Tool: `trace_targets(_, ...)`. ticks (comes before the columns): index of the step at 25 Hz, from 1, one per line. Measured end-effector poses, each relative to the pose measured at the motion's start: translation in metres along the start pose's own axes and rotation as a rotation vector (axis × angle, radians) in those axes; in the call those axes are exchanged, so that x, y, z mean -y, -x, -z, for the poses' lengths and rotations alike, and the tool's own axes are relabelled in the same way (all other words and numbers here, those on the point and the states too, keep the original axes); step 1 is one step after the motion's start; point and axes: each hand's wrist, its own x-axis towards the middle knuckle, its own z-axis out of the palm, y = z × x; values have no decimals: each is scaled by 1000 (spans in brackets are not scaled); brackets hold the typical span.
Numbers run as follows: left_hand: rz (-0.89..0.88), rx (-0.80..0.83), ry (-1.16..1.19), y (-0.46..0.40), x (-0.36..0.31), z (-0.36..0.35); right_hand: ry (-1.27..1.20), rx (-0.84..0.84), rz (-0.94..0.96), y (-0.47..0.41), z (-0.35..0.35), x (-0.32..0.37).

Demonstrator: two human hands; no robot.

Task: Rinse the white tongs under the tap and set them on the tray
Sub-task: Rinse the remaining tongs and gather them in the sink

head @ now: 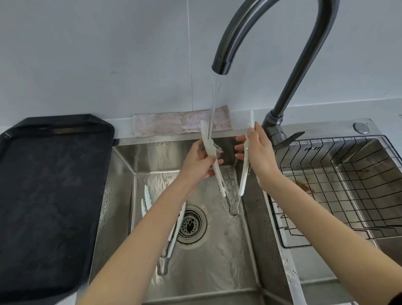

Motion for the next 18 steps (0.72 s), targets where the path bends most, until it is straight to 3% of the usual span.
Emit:
trace_targets(6, -18, -23, -29, 22, 21, 31, 63, 145, -183, 11, -11, -24)
trace_targets(18, 192, -174, -231, 46, 102, 119, 124, 415, -538, 49, -88, -85)
